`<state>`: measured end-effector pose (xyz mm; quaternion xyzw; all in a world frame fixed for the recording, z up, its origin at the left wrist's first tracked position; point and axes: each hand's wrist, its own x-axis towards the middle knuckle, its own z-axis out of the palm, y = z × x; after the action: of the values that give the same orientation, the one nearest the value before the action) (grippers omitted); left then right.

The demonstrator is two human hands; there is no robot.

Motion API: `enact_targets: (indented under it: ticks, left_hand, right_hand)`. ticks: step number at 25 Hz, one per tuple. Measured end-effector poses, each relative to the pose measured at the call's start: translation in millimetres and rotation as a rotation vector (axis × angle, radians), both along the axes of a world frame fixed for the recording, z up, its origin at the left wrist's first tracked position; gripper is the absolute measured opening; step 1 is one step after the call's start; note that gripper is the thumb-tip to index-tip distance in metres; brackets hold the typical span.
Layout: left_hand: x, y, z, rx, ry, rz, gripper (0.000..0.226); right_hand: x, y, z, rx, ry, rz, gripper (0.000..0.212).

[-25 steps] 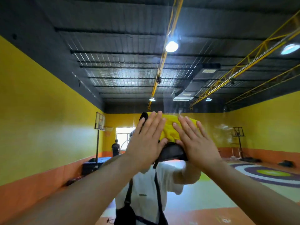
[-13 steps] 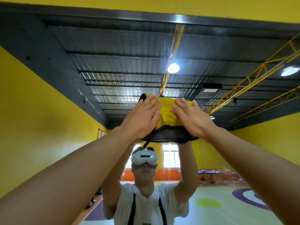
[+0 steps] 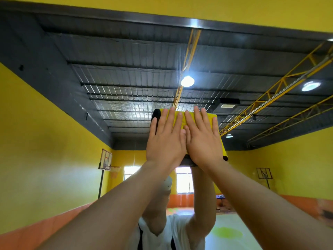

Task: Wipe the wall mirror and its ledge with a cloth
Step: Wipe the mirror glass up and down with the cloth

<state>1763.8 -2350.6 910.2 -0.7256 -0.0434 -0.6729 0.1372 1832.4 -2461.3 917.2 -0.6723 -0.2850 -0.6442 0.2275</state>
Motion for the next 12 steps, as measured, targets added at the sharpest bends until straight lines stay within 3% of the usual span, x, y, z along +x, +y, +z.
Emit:
enact_targets:
  ticks: [12]
  left_hand:
    - [27, -45, -26, 0.011, 0.002, 0.059, 0.06]
  right_hand:
    - [43, -58, -19, -0.037, -0.092, 0.066, 0.056]
